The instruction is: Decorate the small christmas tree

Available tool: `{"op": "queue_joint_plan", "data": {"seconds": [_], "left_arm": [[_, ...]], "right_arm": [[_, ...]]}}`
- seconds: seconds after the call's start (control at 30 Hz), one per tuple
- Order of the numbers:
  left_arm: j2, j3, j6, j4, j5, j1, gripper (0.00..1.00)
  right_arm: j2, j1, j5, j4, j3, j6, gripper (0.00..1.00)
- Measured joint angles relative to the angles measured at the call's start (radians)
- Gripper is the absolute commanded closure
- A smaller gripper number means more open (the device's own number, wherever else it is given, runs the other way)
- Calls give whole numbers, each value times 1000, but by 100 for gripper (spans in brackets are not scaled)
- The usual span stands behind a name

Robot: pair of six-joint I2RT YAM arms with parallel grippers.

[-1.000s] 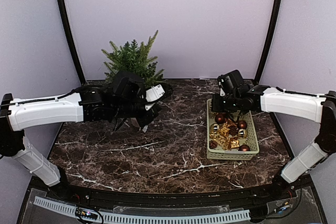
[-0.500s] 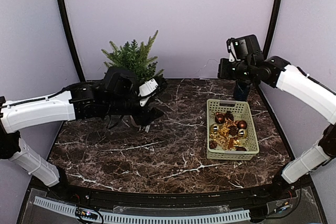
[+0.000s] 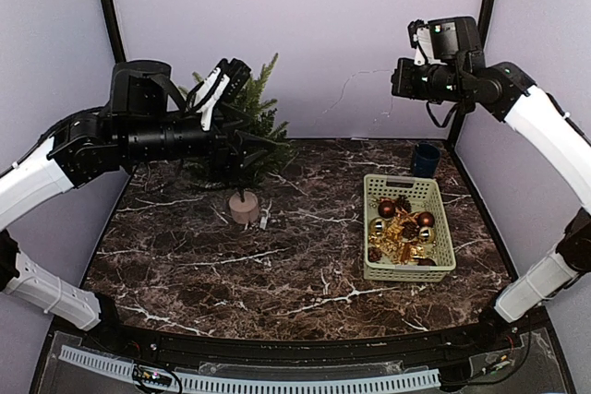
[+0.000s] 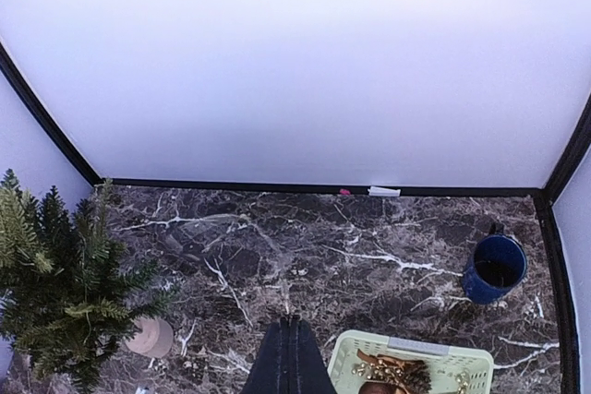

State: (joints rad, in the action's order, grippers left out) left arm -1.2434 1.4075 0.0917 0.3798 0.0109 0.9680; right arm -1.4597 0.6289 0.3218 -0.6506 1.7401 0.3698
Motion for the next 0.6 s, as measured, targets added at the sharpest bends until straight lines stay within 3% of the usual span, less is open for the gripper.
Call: {"op": "queue_joint_plan", "data": {"seconds": [0.27,0.6], "left_arm": [[8,53,-54,51,-40,-27,16],[-2,241,-139,106,-2,-221,14]], "right_arm": [[-29,0,-8,-2,26,-19,100],[-252,0,-10,3,252,-26,100]]}}
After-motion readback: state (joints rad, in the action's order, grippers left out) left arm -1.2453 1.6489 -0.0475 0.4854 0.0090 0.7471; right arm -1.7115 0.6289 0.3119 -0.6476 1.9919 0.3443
